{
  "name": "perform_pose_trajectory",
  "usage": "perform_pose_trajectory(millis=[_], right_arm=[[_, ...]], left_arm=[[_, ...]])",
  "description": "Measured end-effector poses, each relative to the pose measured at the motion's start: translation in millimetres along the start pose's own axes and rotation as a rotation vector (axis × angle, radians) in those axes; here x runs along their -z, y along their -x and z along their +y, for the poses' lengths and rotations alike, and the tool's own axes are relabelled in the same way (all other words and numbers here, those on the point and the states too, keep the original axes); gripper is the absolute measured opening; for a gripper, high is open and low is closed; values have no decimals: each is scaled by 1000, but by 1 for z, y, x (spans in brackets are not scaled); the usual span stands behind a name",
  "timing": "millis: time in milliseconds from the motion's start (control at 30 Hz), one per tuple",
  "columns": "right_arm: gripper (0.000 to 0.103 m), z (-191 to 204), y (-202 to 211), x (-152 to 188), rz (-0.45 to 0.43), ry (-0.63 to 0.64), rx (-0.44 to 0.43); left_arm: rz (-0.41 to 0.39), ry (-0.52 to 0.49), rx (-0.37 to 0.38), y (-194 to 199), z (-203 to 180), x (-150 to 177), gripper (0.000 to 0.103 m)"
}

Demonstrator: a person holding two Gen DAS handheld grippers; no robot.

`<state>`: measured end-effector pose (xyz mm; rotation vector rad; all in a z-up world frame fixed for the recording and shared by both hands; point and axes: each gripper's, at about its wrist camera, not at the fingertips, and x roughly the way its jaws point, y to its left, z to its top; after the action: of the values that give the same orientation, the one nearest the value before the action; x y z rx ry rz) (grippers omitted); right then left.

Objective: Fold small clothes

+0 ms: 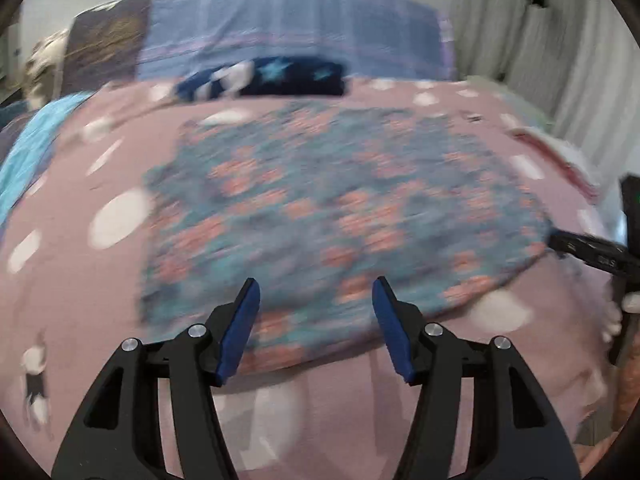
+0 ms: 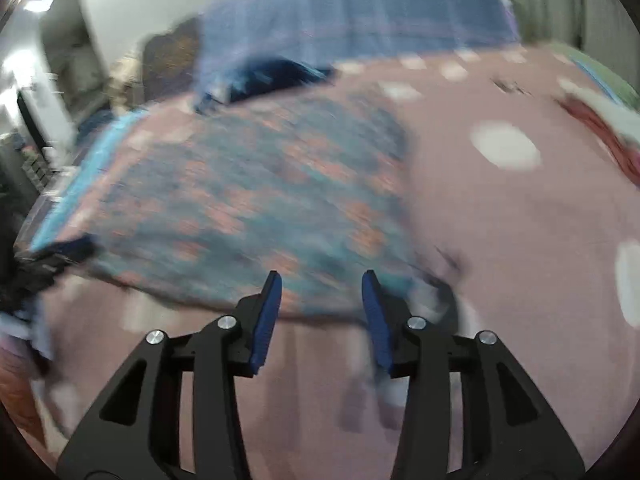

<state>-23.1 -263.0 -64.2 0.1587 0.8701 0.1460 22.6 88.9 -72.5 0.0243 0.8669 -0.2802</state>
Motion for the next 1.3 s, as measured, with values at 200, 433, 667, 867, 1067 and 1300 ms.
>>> perform_pose_trajectory(millis=[200, 433, 667, 867, 1067, 1300], right_arm=[[42, -3, 0, 12, -7, -9, -2], [59, 17, 16, 2, -68, 23, -25], [75, 47, 32, -1, -161, 37, 2], [60, 99, 31, -3, -180, 196, -1], [51, 181, 18, 5, -134, 464, -106], [50, 279, -15, 31, -54, 728, -188]], left_arm=[[-24, 131, 20, 14, 37, 9, 57], [-1, 233, -149, 22, 88, 32, 59], [-36, 263, -126, 32, 101, 39, 62], [-80, 319, -113, 48, 118, 48, 62], [-126, 362, -48, 56, 132, 61, 62], [-138, 446, 46, 49, 150, 78, 62]])
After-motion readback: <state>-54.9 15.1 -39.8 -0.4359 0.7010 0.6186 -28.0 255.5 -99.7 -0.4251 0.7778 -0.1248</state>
